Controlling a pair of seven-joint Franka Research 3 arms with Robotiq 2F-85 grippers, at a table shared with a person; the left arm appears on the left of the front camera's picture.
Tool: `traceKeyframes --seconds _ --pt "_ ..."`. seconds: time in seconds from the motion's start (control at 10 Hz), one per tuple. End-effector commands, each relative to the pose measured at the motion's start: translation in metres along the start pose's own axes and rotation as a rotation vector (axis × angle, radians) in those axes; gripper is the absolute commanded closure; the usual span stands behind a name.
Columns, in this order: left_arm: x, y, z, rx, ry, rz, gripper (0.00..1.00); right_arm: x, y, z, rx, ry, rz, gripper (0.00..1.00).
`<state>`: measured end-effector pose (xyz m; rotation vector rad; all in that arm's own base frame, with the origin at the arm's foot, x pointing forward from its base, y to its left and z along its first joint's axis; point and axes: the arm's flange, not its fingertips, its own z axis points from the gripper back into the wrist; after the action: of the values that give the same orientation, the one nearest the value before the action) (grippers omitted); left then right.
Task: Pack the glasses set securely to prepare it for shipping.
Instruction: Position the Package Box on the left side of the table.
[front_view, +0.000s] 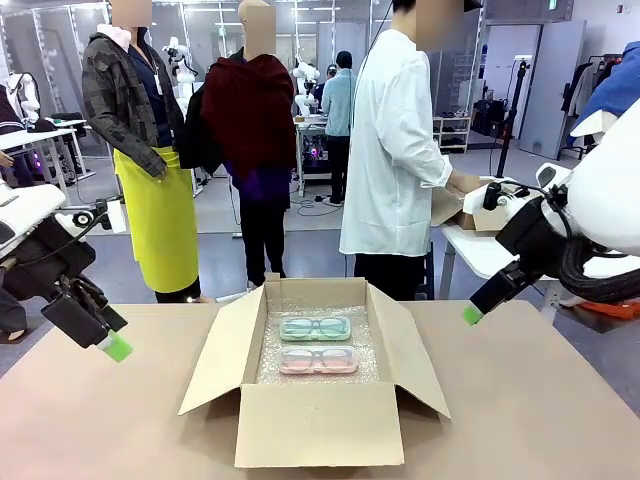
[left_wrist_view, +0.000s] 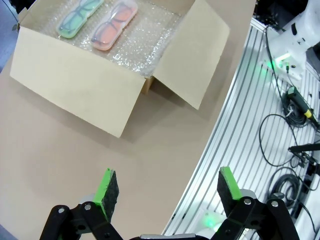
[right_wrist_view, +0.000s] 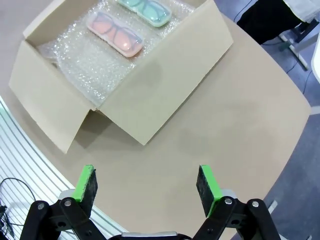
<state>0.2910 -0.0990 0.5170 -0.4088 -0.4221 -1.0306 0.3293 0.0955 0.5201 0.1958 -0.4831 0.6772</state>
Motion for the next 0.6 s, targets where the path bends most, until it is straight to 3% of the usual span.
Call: traceKeyframes --seconds 0.0,0.5 --pt "-0.0013 0.0003 0.0018 -0.026 -0.013 -0.017 0.0 -0.0005 0.0004 0.0018 -0.004 -0.004 0.0 0.0" --pt "-0.0013 0.0003 0.0018 -0.026 -0.013 -0.017 0.0 -0.0005 0.0004 0.0018 -0.004 -0.004 0.0 0.0"
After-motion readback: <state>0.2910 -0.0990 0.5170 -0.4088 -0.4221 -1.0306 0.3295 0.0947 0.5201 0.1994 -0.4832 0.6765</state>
